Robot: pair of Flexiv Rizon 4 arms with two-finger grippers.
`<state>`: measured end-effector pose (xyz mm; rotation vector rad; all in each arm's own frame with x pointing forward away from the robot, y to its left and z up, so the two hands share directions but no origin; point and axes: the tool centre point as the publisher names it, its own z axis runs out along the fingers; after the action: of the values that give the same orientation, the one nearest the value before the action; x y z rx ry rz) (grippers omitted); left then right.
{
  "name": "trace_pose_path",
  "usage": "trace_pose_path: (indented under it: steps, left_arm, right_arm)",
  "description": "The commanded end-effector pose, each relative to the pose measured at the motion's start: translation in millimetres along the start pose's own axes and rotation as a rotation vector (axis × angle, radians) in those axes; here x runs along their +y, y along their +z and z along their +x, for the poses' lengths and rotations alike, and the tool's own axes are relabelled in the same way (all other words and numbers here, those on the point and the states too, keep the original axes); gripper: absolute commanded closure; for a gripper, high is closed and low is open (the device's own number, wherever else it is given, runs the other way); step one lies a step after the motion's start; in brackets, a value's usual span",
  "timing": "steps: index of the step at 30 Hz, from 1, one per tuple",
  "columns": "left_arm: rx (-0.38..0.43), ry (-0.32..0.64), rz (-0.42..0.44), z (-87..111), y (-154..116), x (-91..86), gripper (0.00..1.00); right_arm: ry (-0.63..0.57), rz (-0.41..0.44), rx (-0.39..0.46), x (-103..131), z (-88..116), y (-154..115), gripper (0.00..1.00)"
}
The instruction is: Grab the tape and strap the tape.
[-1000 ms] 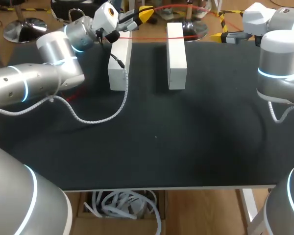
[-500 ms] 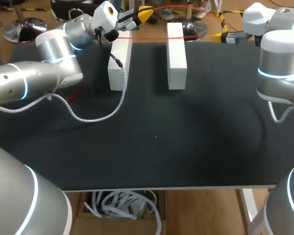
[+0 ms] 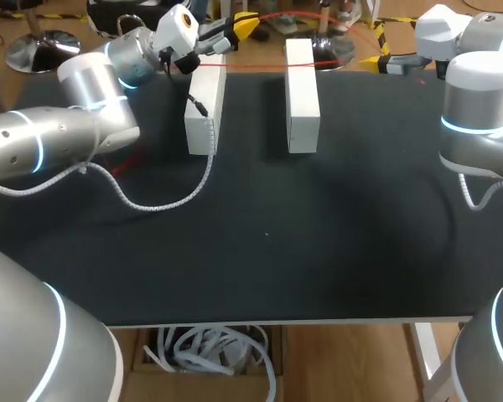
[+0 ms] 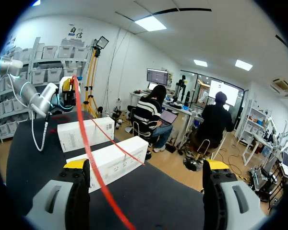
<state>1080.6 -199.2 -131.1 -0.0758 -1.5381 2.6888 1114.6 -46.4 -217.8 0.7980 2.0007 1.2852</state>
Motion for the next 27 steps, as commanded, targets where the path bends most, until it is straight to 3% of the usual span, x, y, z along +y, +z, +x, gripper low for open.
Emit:
trace_pose_path:
  steps: [1,12,15,20,27]
  left_arm:
    - [-0.011,0.004,-0.012,4.3,1.3,-2.7,1.0]
    - [0.001,0.005,-0.016,5.6,2.2,-3.1,1.0]
    - [0.001,0.005,-0.016,5.6,2.2,-3.1,1.0]
    - [0.001,0.005,-0.016,5.6,2.2,-3.1,1.0]
    - [0.001,0.005,-0.016,5.6,2.2,-3.1,1.0]
  right_arm:
    - [0.0,0.0,0.002,0.0,-0.4,-0.7,0.0]
    - [0.0,0.0,0.002,0.0,-0.4,-0.7,0.0]
    - [0.039,0.034,-0.068,4.7,-4.2,-2.5,0.0]
    - [0.21,0.078,-0.165,14.9,5.6,-24.4,0.0]
    - [0.492,0.064,-0.134,13.8,29.8,-52.8,0.0]
